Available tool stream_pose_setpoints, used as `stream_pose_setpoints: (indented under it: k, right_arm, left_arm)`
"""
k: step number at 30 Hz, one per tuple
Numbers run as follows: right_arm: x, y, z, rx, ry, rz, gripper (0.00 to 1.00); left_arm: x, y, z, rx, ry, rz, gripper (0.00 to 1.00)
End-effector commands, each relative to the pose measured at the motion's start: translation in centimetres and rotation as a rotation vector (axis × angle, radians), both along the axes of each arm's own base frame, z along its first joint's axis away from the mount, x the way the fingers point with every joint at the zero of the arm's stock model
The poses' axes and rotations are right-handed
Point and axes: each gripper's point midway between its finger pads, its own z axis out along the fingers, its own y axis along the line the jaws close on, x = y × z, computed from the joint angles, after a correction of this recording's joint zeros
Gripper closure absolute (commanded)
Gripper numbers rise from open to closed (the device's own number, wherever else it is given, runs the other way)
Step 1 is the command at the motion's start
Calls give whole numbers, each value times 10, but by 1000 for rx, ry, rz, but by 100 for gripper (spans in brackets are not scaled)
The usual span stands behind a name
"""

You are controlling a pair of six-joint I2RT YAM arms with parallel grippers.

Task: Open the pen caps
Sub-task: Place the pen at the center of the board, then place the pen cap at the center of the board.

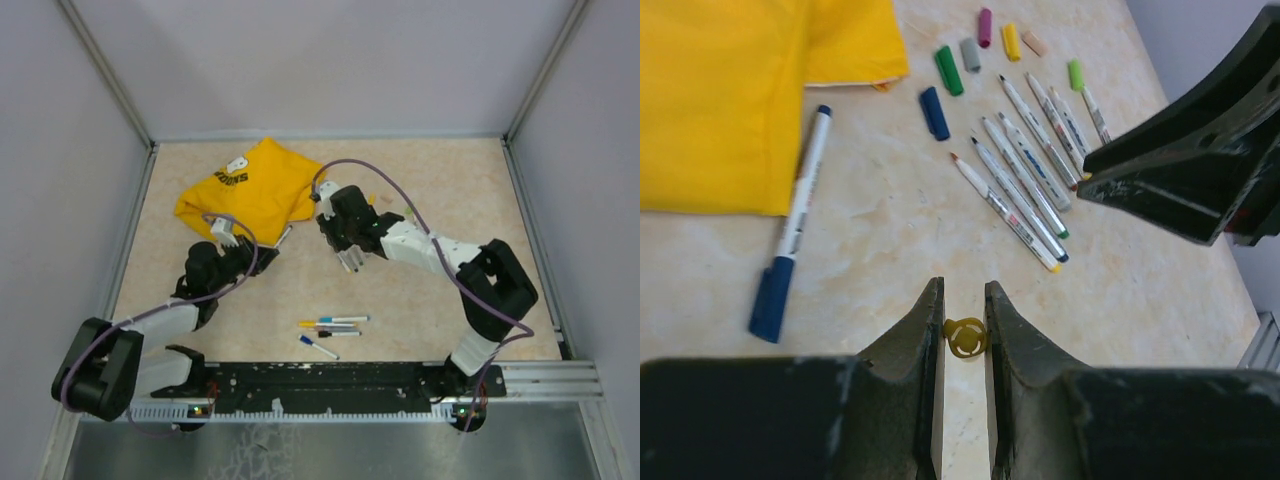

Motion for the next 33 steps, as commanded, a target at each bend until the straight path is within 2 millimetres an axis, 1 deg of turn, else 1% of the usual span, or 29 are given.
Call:
stream_pose_setpoints:
  k: [1,4,8,9,12,13,15,21,29,31,33]
  right_arm:
    - [-1,12,48,97,-111,105,72]
    - [-9,13,58,123,-108,200,72]
    - [-20,4,72,179,-86,333,72]
    - [-22,1,78,203,-89,357,72]
    - [-22,-9,89,243,-108,376,70]
    - [-21,-11,92,250,-115,376,70]
    - [-20,-14,96,258,-123,374,70]
    - [-18,-17,93,260,-115,371,70]
    - [-15,-20,96,270,-122,361,70]
    - [-15,-21,96,273,-122,360,70]
    - [-14,-22,97,276,-123,357,70]
  left_arm:
    - [8,-22,8,37,-27,1,100]
    - [10,-32,2,46,-4,-9,100]
    - [13,-44,-3,63,27,-7,100]
    - [15,-46,-5,71,41,1,100]
    - [20,-54,-13,89,89,8,100]
    - [24,-59,-12,90,98,8,100]
    - [27,-66,-17,98,127,6,100]
    - [44,-89,-32,158,206,3,100]
    - [78,-95,-66,296,353,106,100]
    - [88,-94,-74,329,365,131,100]
    - [97,-95,-75,351,360,150,100]
